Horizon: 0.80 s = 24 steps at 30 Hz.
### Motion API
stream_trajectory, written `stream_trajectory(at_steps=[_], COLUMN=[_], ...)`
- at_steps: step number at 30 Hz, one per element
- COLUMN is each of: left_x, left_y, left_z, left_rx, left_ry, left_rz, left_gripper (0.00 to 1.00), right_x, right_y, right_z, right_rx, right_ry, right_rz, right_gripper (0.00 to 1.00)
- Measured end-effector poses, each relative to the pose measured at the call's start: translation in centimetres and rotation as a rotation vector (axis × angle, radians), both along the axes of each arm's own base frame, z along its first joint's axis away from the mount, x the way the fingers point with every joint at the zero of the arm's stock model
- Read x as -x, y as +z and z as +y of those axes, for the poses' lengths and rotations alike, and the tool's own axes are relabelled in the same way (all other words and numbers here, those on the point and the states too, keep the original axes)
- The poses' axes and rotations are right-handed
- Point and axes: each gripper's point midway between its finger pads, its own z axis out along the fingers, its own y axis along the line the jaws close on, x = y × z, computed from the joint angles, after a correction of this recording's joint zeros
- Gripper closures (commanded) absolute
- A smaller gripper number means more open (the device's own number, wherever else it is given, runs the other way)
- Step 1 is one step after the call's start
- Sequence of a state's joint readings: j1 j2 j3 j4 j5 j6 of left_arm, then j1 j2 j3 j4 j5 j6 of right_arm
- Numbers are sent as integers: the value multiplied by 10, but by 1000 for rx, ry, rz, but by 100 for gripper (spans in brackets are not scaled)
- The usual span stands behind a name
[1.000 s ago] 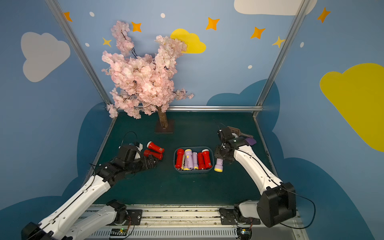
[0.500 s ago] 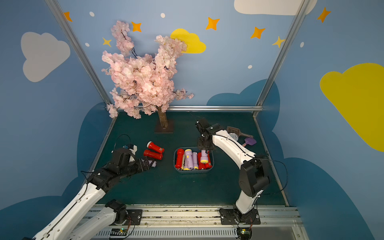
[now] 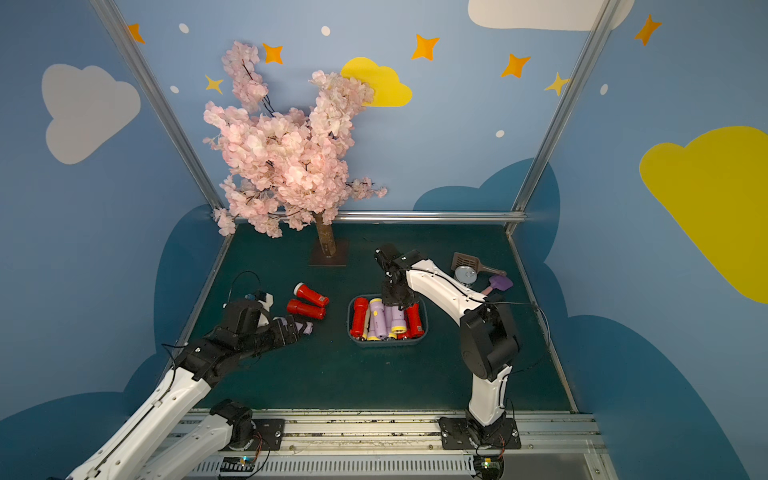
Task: Put the flashlights into the storage boxes
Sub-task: Place the flashlight at the storage box.
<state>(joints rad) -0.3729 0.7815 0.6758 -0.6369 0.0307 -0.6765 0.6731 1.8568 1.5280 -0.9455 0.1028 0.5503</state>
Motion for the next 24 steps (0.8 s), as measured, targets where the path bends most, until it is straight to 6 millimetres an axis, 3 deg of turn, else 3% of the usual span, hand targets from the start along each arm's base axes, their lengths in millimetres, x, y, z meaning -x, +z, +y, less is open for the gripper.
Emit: stream_trajectory(at_steps=[8, 24], left_x=[0, 7], left_y=[0, 6], left_z=[0, 2], left_rx=[2, 10], left_ry=[-2, 1], left_rz=[2, -16], left_gripper=[1, 1], right_x=[11, 11], right_y=[-14, -27], right_z=[15, 26], right_rx=[-6, -34], right_ry=[23, -18], right_rz=[44, 98], right_gripper=[64, 64])
